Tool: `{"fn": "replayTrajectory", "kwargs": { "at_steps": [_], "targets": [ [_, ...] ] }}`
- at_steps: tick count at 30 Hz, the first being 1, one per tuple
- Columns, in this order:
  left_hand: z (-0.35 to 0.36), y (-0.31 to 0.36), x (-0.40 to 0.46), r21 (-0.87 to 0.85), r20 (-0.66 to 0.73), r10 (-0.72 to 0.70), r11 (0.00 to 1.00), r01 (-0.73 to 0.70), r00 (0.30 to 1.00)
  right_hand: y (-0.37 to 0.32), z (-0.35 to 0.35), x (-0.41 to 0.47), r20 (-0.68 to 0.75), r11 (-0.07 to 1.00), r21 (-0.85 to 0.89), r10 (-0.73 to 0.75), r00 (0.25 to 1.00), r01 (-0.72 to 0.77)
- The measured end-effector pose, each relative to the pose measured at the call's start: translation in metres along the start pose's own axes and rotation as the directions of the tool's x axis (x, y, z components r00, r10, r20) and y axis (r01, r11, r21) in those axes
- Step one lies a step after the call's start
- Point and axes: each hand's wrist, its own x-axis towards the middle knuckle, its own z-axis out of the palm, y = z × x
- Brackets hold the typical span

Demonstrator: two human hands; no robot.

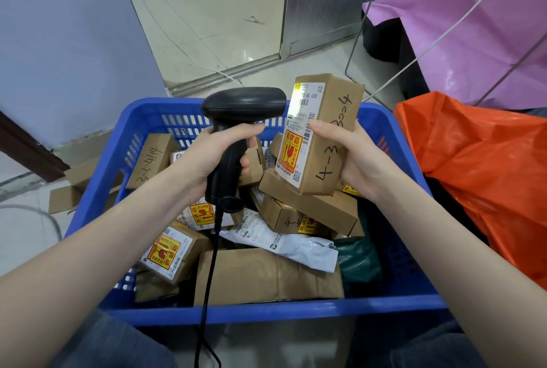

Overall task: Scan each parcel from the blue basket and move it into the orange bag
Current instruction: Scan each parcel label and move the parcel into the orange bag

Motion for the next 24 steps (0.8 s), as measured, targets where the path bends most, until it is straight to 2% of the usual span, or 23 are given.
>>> {"fn": "replayTrajectory", "kwargs": {
  "at_steps": [10,17,21,24],
  "targets": [
    [0.0011,-0.0012,-0.0003,0.055,0.020,-0.002,0.998,0.001,1.000,0.0028,0.0005,0.0010,-0.008,1.000,-0.022,0.003,1.000,-0.003],
    [-0.0013,-0.0026,0.0016,0.032,-0.030,0.034,0.999,-0.033,0.999,0.0031,-0.0005,0.0024,-0.010,1.000,-0.025,0.005,1.000,-0.006],
    [-0.0018,-0.0028,0.0018,0.054,-0.016,0.033,0.998,-0.032,0.999,0.0020,-0.0011,0.0011,-0.008,0.999,-0.033,0.010,1.000,-0.010],
    [0.0009,-0.0014,0.0004,0.010,-0.014,0.027,1.000,-0.027,1.000,0.0008,-0.0033,-0.0005,-0.008,0.999,-0.033,0.020,1.000,-0.020]
  ]
}}
